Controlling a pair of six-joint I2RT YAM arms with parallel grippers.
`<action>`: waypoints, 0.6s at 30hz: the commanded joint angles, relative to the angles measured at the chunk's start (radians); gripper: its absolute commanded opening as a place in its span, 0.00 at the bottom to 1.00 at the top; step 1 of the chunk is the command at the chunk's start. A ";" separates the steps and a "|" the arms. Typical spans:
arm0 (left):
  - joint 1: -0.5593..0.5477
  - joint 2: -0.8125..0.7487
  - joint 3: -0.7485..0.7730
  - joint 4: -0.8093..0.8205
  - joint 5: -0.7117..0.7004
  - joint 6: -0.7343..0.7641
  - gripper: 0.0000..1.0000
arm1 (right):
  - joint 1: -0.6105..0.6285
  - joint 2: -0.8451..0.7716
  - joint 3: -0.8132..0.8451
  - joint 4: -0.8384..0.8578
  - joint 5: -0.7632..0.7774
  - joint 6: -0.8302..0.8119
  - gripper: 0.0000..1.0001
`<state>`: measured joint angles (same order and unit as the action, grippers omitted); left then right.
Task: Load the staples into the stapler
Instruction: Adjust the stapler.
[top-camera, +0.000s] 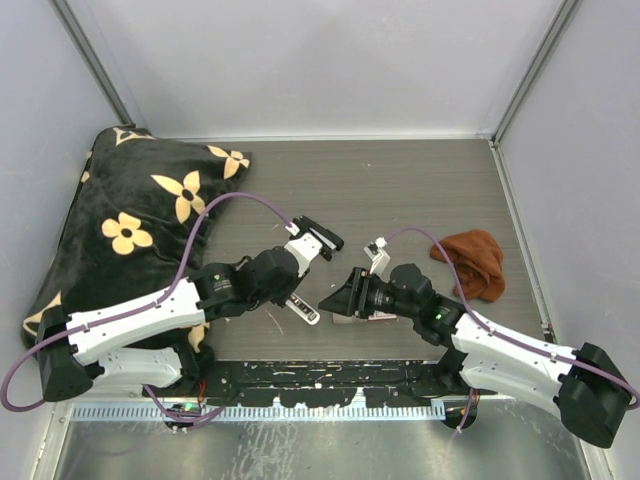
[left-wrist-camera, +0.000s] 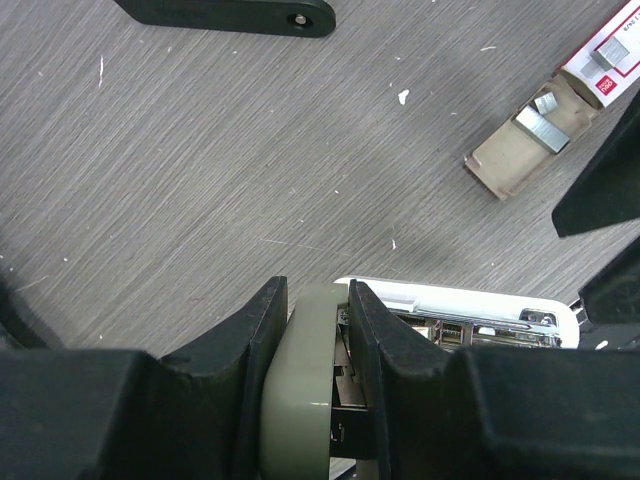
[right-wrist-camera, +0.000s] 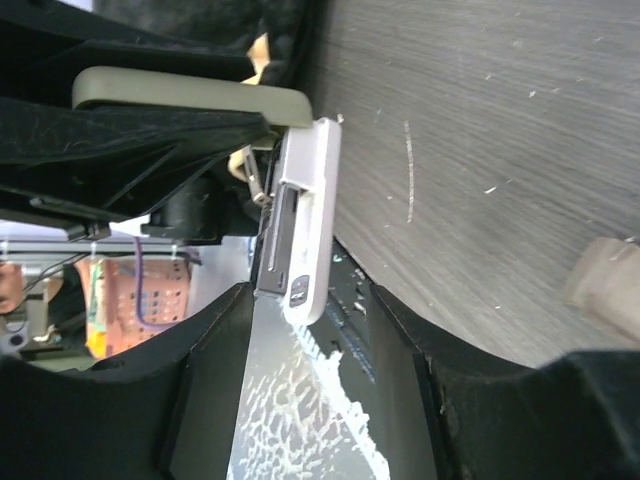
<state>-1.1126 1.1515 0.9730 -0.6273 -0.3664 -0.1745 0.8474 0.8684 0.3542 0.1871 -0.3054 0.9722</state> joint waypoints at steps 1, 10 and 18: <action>-0.004 -0.039 0.003 0.073 0.005 -0.026 0.00 | 0.007 -0.018 -0.023 0.144 -0.089 0.073 0.54; -0.003 -0.048 0.000 0.080 0.004 -0.037 0.00 | 0.007 -0.026 -0.078 0.166 -0.067 0.141 0.47; -0.003 -0.062 -0.001 0.093 0.005 -0.044 0.00 | 0.007 0.003 -0.088 0.264 -0.118 0.187 0.45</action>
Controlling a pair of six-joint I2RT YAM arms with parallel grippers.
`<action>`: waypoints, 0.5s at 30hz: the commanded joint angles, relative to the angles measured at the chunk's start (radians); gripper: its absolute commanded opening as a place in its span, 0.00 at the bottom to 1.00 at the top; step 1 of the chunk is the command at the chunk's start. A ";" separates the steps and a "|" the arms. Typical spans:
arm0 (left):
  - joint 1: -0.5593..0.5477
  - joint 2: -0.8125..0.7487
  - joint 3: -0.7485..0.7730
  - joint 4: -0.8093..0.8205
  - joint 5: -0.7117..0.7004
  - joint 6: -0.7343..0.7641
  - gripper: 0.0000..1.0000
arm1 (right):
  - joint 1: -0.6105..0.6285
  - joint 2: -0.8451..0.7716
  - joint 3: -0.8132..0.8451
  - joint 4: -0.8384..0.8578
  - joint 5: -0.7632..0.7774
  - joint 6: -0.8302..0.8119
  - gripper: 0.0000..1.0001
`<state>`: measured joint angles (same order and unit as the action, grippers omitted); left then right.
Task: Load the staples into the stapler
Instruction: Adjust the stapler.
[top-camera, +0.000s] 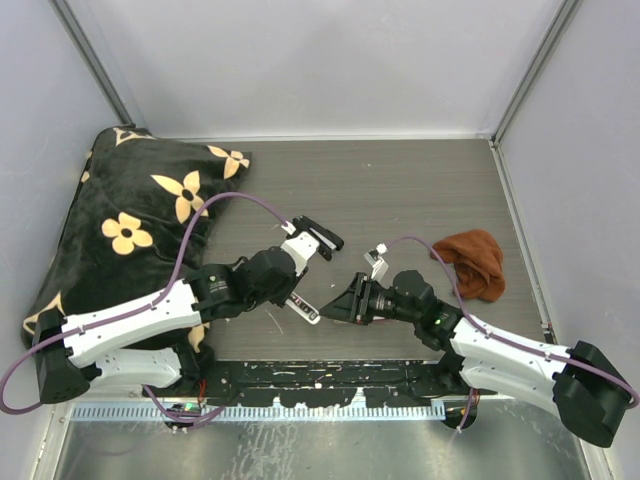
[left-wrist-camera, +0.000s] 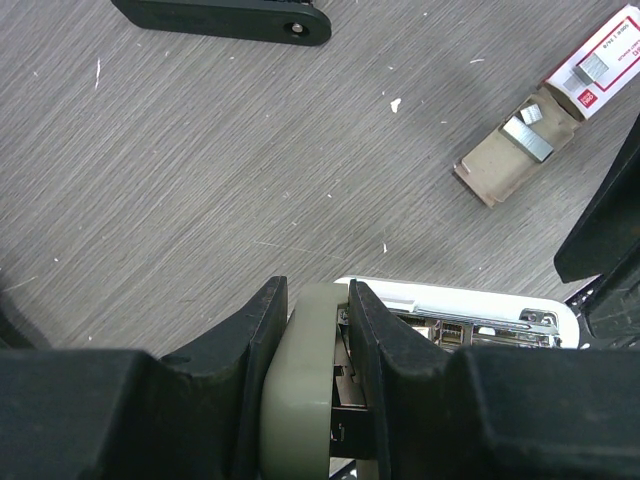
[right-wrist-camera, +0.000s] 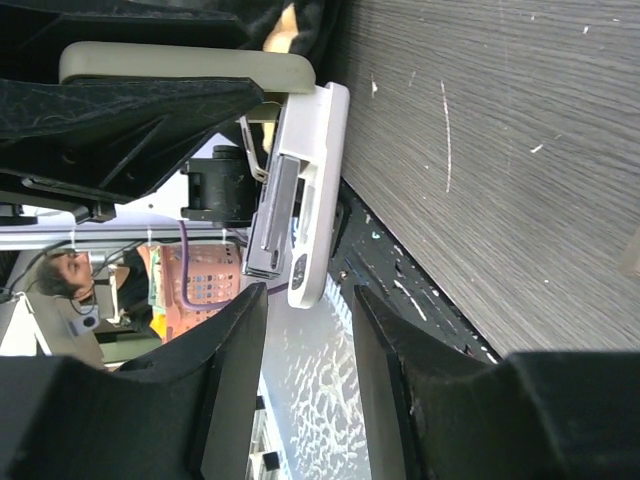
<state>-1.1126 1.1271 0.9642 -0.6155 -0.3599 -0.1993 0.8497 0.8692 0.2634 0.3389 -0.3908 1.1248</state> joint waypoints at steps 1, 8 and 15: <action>-0.003 -0.039 0.008 0.083 -0.001 -0.023 0.00 | 0.005 0.007 0.003 0.112 -0.035 0.034 0.45; -0.003 -0.050 0.008 0.099 0.006 -0.038 0.00 | 0.006 0.043 -0.003 0.120 -0.045 0.046 0.39; -0.003 -0.067 0.002 0.111 0.006 -0.069 0.00 | 0.006 0.051 -0.019 0.152 -0.037 0.070 0.36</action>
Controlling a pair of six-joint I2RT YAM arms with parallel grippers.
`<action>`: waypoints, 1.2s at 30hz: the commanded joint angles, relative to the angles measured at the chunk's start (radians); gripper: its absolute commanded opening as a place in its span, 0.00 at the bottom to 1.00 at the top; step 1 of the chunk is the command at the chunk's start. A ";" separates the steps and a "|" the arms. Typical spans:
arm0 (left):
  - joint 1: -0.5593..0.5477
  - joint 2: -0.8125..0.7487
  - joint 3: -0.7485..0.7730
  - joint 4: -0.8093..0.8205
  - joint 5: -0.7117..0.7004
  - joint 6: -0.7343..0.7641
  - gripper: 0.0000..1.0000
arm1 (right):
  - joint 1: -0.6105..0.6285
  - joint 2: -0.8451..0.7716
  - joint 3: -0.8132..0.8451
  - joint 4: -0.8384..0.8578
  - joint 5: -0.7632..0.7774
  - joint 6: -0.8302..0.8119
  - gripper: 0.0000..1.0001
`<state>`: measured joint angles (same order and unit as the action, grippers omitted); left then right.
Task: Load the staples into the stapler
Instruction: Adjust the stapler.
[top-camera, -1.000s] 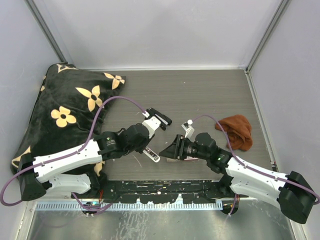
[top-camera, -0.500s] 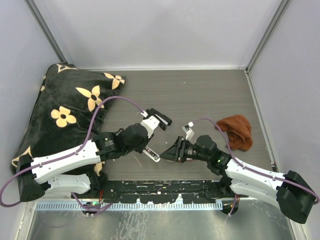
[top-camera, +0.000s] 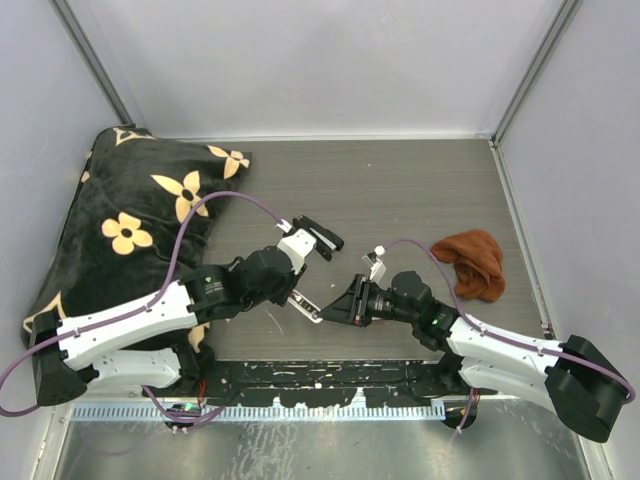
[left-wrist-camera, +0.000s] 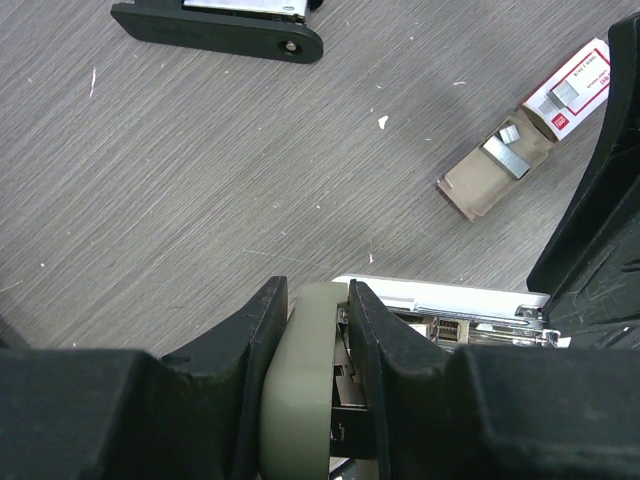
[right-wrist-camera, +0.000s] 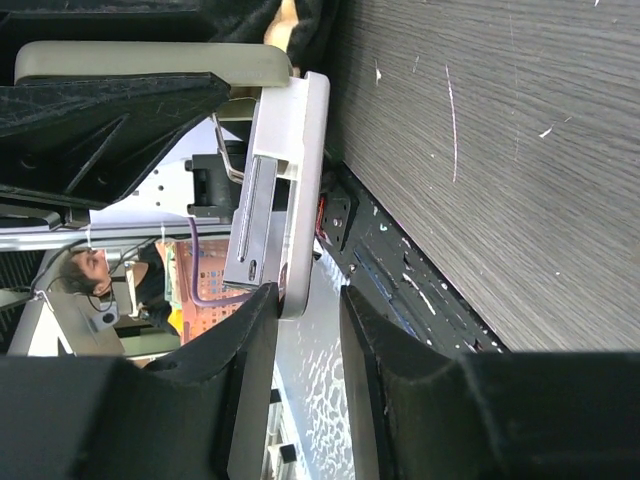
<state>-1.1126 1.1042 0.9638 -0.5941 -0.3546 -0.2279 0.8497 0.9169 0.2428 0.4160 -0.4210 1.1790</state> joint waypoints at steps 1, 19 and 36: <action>-0.003 -0.052 -0.001 0.097 0.006 -0.048 0.00 | 0.006 0.006 0.003 0.080 -0.006 0.018 0.36; -0.001 -0.133 -0.083 0.261 0.099 -0.222 0.00 | 0.014 0.071 0.012 0.239 -0.011 0.100 0.33; 0.098 -0.180 -0.207 0.325 0.313 -0.225 0.10 | 0.012 0.018 -0.009 0.172 0.021 0.110 0.01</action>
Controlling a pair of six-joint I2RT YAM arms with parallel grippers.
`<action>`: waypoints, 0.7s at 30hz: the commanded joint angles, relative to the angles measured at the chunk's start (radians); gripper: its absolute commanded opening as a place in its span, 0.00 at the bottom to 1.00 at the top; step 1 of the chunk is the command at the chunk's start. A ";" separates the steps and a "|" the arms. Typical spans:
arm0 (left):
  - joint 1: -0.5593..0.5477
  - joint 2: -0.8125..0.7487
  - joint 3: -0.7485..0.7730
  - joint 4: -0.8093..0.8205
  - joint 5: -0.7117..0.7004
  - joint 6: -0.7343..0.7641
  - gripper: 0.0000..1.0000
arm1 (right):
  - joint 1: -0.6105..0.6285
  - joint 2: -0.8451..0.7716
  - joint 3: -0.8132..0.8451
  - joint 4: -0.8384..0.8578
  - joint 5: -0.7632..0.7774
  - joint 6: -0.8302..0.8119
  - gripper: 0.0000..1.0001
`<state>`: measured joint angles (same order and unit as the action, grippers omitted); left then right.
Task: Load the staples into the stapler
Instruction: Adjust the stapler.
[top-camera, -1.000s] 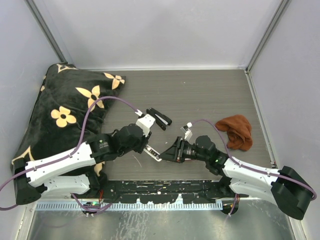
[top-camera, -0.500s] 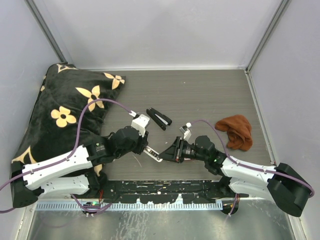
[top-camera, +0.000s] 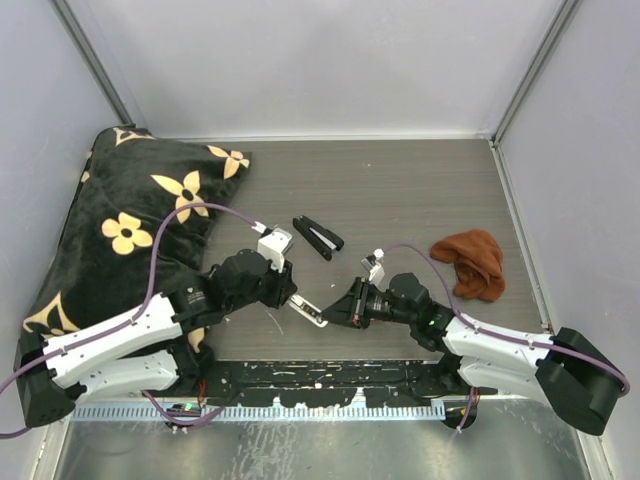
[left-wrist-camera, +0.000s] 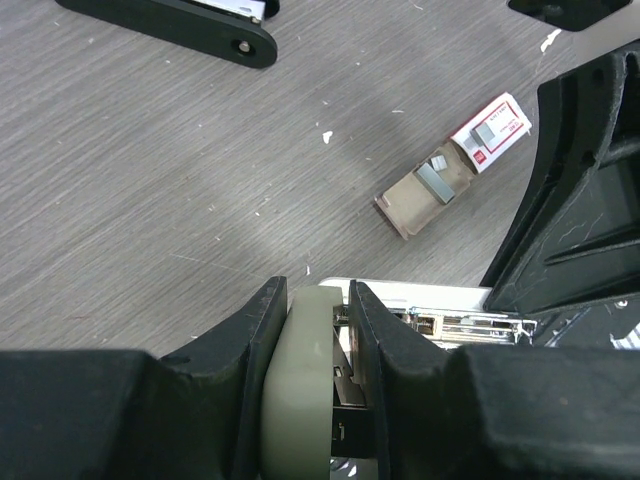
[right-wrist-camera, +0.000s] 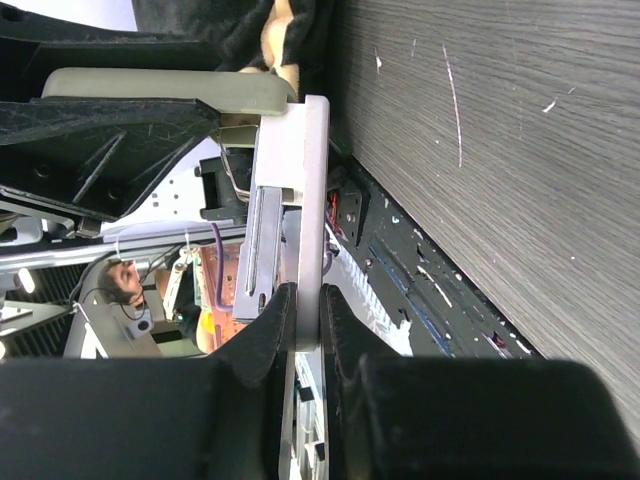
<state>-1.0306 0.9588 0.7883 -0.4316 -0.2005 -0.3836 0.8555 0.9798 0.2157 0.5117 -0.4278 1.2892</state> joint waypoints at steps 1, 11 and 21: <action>0.019 -0.043 -0.045 0.164 0.171 -0.070 0.12 | 0.007 -0.046 0.017 0.074 0.025 -0.001 0.01; 0.049 -0.112 -0.128 0.162 0.231 -0.097 0.49 | 0.007 -0.055 0.043 0.034 -0.009 -0.022 0.01; 0.098 -0.146 -0.141 0.150 0.245 -0.104 0.66 | 0.007 -0.075 0.050 -0.021 -0.017 -0.043 0.01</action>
<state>-0.9539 0.8410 0.6483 -0.3252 0.0280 -0.4828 0.8619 0.9405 0.2207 0.4385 -0.4320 1.2652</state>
